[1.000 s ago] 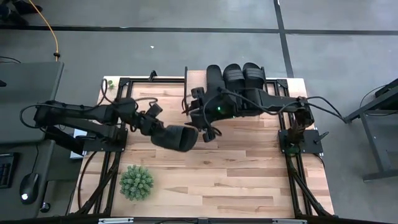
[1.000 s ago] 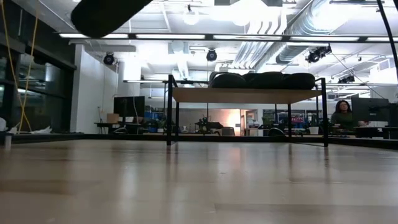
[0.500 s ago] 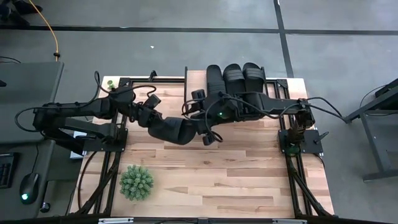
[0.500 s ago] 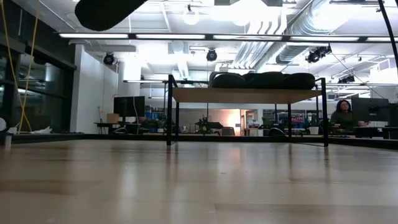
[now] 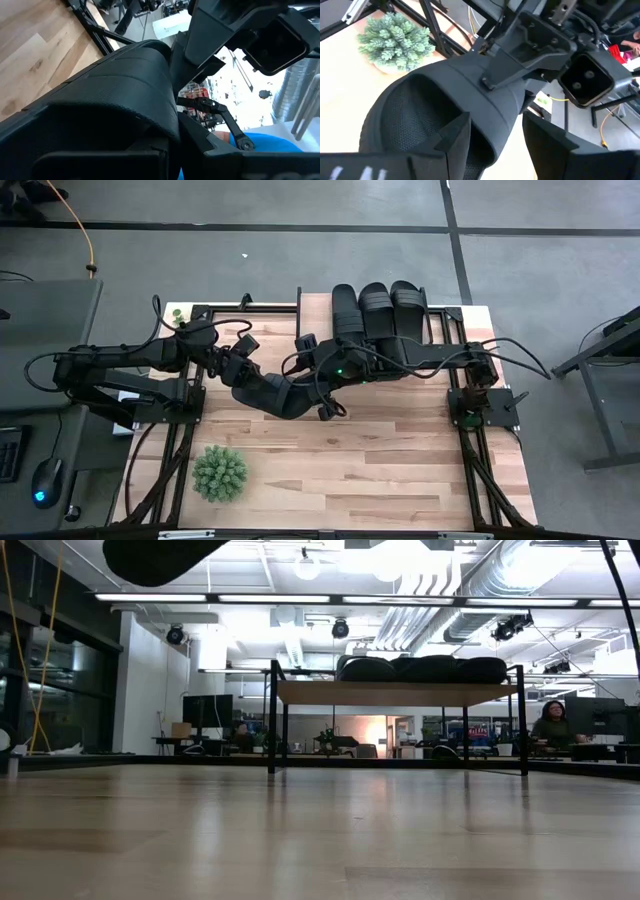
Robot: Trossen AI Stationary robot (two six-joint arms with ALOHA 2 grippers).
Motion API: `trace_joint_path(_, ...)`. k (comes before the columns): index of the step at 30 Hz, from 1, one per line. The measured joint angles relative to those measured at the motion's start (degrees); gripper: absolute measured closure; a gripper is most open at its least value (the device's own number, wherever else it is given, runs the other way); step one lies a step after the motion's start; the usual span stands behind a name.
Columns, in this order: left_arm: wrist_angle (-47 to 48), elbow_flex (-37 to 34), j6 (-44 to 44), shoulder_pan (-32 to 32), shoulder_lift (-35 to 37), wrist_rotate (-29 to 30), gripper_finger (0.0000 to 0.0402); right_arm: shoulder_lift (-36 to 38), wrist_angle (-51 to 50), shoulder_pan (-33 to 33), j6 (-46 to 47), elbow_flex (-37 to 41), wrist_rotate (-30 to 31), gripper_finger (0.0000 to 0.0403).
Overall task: Pick and place slides into the shelf
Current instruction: Put the black slipper on the shelf
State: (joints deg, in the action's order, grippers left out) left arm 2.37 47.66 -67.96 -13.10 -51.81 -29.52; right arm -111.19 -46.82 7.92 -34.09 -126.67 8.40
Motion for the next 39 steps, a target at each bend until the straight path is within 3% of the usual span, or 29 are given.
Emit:
trace_joint_path(12, -0.39, 0.00, -1.32, -0.09, -0.13, -0.43, 0.0385, -0.25, -5.73, -0.13, -4.79, 0.00, 3.04, 0.0229)
trace_joint_path(33, -2.33, 0.04, -2.41, -0.07, 0.07, -0.65, 0.0385, -0.16, 1.59, -1.71, -4.96, 0.09, 3.03, 0.0229)
trace_joint_path(39, -2.56, 0.07, -2.83, -0.07, 0.09, -0.87, 0.0385, -0.16, 2.68, -1.83, -4.92, 0.11, 2.08, 0.0258)
